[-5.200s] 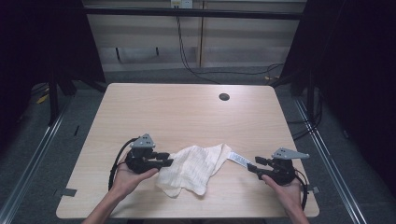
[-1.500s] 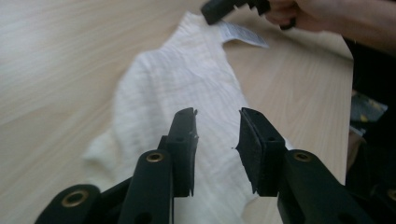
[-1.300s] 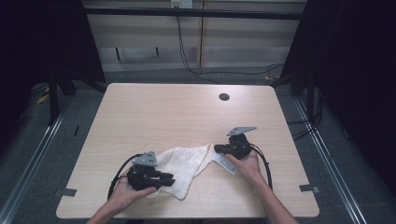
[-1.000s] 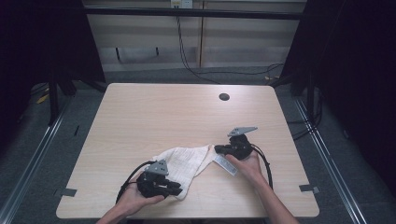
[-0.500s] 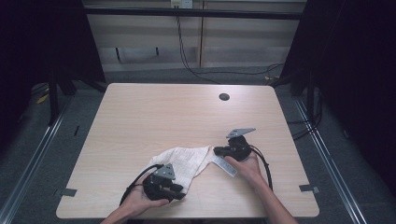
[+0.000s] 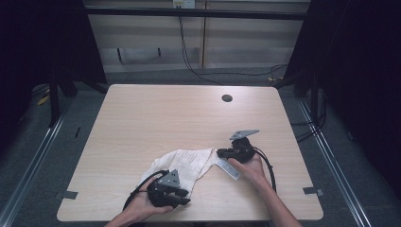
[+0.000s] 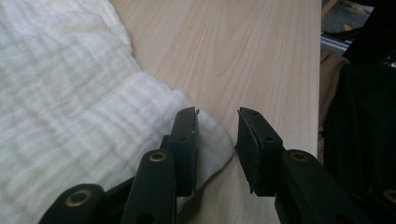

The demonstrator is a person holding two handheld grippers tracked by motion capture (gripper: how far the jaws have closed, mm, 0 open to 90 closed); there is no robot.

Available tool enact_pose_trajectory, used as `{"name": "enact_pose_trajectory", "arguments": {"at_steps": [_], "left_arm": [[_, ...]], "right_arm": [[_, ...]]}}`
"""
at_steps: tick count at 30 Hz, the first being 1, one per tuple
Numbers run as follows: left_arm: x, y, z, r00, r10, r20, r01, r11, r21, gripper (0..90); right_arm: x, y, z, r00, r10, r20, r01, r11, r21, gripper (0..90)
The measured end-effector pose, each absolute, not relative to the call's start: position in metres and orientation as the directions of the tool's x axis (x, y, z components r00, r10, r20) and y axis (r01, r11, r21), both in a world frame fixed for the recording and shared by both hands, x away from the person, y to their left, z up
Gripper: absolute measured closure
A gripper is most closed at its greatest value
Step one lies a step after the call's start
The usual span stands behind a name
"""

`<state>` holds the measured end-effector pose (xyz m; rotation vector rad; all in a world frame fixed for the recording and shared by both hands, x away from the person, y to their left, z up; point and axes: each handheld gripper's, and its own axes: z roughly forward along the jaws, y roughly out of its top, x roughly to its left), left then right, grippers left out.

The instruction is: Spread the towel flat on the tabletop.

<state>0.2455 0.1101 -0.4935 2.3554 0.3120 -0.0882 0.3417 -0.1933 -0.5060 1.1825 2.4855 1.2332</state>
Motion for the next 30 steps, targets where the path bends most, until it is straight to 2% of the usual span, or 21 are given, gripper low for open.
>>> {"name": "enact_pose_trajectory", "arguments": {"at_steps": [5, 8, 11, 14, 18, 19, 24, 30], "left_arm": [[0.241, 0.11, -0.494, 0.973, 0.197, -0.119, 0.224, -0.698, 0.68, 67.6], [0.239, 0.11, -0.494, 0.975, 0.208, -0.081, 0.207, -0.699, 0.684, 75.3], [0.239, 0.109, -0.494, 0.973, 0.221, -0.066, 0.205, -0.699, 0.685, 78.9], [0.246, 0.111, -0.494, 0.971, 0.214, -0.107, 0.228, -0.693, 0.684, 85.1], [0.25, 0.113, -0.494, 0.965, 0.215, -0.152, 0.26, -0.677, 0.689, 86.2], [0.253, 0.115, -0.492, 0.957, 0.216, -0.194, 0.289, -0.643, 0.709, 86.4], [0.258, 0.127, -0.482, 0.941, 0.233, -0.244, 0.336, -0.579, 0.743, 86.5], [0.269, 0.154, -0.465, 0.92, 0.304, -0.248, 0.37, -0.467, 0.803, 86.6]], "right_arm": [[0.341, -0.193, -0.507, -0.684, 0.697, 0.215, 0.593, 0.359, 0.72, 84.4], [0.34, -0.192, -0.506, -0.685, 0.695, 0.217, 0.593, 0.359, 0.721, 84.5], [0.34, -0.192, -0.506, -0.685, 0.696, 0.216, 0.593, 0.36, 0.72, 84.5], [0.34, -0.192, -0.506, -0.686, 0.693, 0.221, 0.592, 0.356, 0.723, 84.7], [0.34, -0.192, -0.505, -0.686, 0.692, 0.223, 0.593, 0.355, 0.723, 85.0], [0.34, -0.193, -0.504, -0.684, 0.694, 0.225, 0.593, 0.349, 0.726, 85.2], [0.338, -0.197, -0.5, -0.686, 0.687, 0.24, 0.591, 0.335, 0.733, 86.4], [0.335, -0.203, -0.491, -0.677, 0.678, 0.285, 0.595, 0.277, 0.755, 87.3]]}}
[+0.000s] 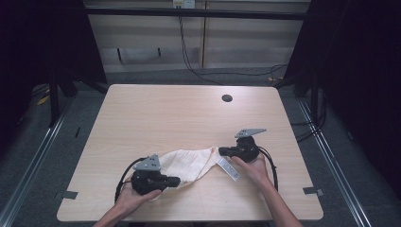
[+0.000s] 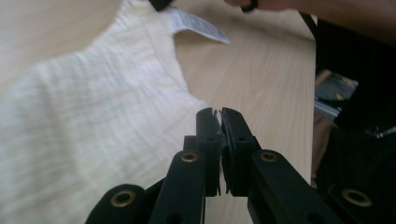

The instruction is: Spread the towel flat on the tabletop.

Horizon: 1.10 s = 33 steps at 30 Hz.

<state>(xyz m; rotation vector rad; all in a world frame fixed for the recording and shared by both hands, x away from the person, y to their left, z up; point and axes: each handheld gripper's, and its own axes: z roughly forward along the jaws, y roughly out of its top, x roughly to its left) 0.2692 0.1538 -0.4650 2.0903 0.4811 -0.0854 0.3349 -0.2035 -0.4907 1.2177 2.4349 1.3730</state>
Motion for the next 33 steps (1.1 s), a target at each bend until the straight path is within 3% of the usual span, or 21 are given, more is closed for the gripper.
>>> {"name": "enact_pose_trajectory", "arguments": {"at_steps": [10, 21, 33], "left_arm": [[0.297, 0.191, -0.435, 0.863, 0.433, -0.26, 0.409, -0.295, 0.864, 86.9], [0.305, 0.202, -0.419, 0.847, 0.487, -0.212, 0.392, -0.303, 0.868, 87.0], [0.31, 0.21, -0.37, 0.85, 0.508, -0.141, 0.313, -0.271, 0.91, 87.3]], "right_arm": [[0.333, -0.211, -0.467, -0.693, 0.64, 0.331, 0.564, 0.194, 0.803, 87.9], [0.327, -0.219, -0.423, -0.709, 0.64, 0.296, 0.514, 0.181, 0.839, 88.2], [0.32, -0.225, -0.368, -0.74, 0.642, 0.2, 0.445, 0.245, 0.861, 88.2]]}}
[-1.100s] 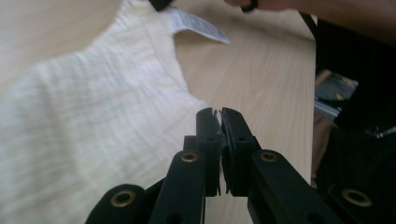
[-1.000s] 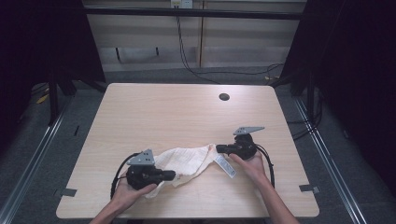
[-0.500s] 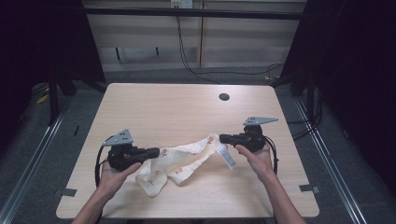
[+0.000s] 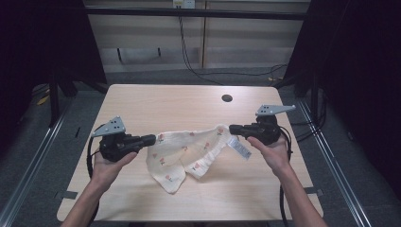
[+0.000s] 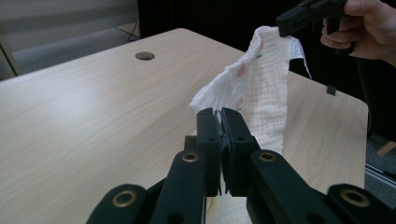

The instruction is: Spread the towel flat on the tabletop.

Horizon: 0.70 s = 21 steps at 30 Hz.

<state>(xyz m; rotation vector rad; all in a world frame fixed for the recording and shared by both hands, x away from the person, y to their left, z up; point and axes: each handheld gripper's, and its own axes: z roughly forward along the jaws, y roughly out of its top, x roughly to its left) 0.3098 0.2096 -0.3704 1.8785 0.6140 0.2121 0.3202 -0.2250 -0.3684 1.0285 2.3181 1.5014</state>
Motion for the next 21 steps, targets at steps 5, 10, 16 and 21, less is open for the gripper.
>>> {"name": "enact_pose_trajectory", "arguments": {"at_steps": [5, 10, 16, 21], "left_arm": [[0.31, 0.211, -0.357, 0.853, 0.501, -0.145, 0.316, -0.274, 0.908, 87.3], [0.309, 0.213, -0.349, 0.854, 0.503, -0.132, 0.309, -0.287, 0.907, 87.3], [0.313, 0.221, -0.339, 0.841, 0.53, -0.112, 0.302, -0.288, 0.909, 87.4], [0.307, 0.222, -0.324, 0.85, 0.518, -0.096, 0.272, -0.275, 0.922, 87.3]], "right_arm": [[0.325, -0.227, -0.349, -0.74, 0.648, 0.182, 0.429, 0.247, 0.869, 88.4], [0.326, -0.227, -0.337, -0.754, 0.63, 0.186, 0.42, 0.245, 0.874, 88.5], [0.323, -0.233, -0.33, -0.761, 0.619, 0.194, 0.405, 0.22, 0.887, 88.6], [0.315, -0.236, -0.308, -0.787, 0.591, 0.176, 0.372, 0.228, 0.9, 88.8]]}}
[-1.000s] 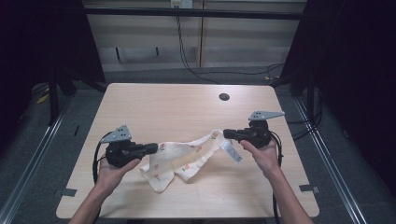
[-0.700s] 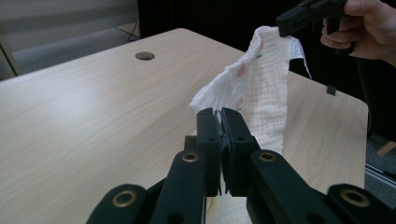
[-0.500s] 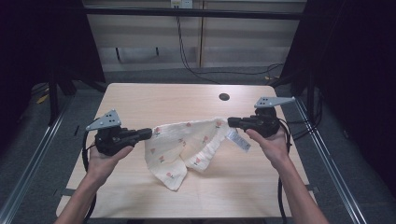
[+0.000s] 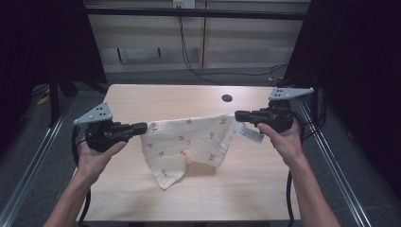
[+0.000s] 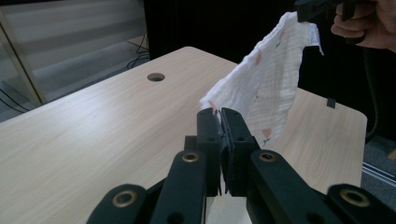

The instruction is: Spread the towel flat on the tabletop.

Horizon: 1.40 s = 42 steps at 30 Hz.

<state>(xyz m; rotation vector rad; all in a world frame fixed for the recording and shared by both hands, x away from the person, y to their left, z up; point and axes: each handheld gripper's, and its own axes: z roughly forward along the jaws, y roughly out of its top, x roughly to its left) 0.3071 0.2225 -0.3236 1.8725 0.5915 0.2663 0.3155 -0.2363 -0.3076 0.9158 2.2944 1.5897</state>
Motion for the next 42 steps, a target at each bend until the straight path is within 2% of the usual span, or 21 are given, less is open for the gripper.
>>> {"name": "enact_pose_trajectory", "arguments": {"at_steps": [5, 10, 13, 16, 20, 23, 24, 25, 26, 27, 30, 42], "left_arm": [[0.297, 0.223, -0.316, 0.863, 0.497, -0.096, 0.261, -0.274, 0.926, 87.3], [0.28, 0.229, -0.308, 0.865, 0.501, -0.039, 0.225, -0.315, 0.922, 87.3], [0.277, 0.23, -0.305, 0.863, 0.503, -0.04, 0.227, -0.316, 0.921, 87.3], [0.262, 0.233, -0.289, 0.873, 0.487, -0.006, 0.177, -0.304, 0.936, 87.3], [0.262, 0.229, -0.289, 0.871, 0.491, 0.019, 0.167, -0.332, 0.929, 87.2], [0.28, 0.223, -0.307, 0.862, 0.507, -0.025, 0.223, -0.333, 0.916, 87.2], [0.296, 0.217, -0.323, 0.854, 0.519, -0.042, 0.262, -0.359, 0.896, 87.2], [0.296, 0.217, -0.323, 0.854, 0.519, -0.042, 0.262, -0.359, 0.896, 87.2], [0.311, 0.209, -0.338, 0.848, 0.525, -0.074, 0.308, -0.373, 0.875, 87.2], [0.311, 0.209, -0.338, 0.848, 0.525, -0.074, 0.308, -0.373, 0.875, 87.2], [0.325, 0.199, -0.353, 0.846, 0.524, -0.096, 0.339, -0.391, 0.856, 87.2], [0.36, 0.194, -0.382, 0.804, 0.573, -0.158, 0.434, -0.385, 0.814, 87.1]], "right_arm": [[0.304, -0.238, -0.293, -0.796, 0.583, 0.16, 0.353, 0.234, 0.906, 88.9], [0.275, -0.237, -0.273, -0.823, 0.557, 0.112, 0.3, 0.259, 0.918, 88.9], [0.268, -0.235, -0.267, -0.834, 0.538, 0.126, 0.301, 0.252, 0.92, 88.9], [0.251, -0.229, -0.255, -0.844, 0.524, 0.116, 0.294, 0.27, 0.917, 88.9], [0.245, -0.229, -0.251, -0.847, 0.523, 0.094, 0.273, 0.277, 0.921, 88.9], [0.256, -0.23, -0.269, -0.825, 0.56, 0.076, 0.287, 0.3, 0.91, 88.9], [0.271, -0.233, -0.291, -0.798, 0.591, 0.12, 0.355, 0.3, 0.885, 88.9], [0.271, -0.233, -0.291, -0.798, 0.591, 0.12, 0.355, 0.3, 0.885, 88.9], [0.284, -0.234, -0.311, -0.775, 0.619, 0.128, 0.396, 0.318, 0.861, 88.9], [0.284, -0.234, -0.311, -0.775, 0.619, 0.128, 0.396, 0.318, 0.861, 88.9], [0.307, -0.236, -0.341, -0.751, 0.64, 0.162, 0.455, 0.325, 0.829, 88.9], [0.349, -0.238, -0.377, -0.709, 0.67, 0.221, 0.529, 0.296, 0.795, 89.0]]}}
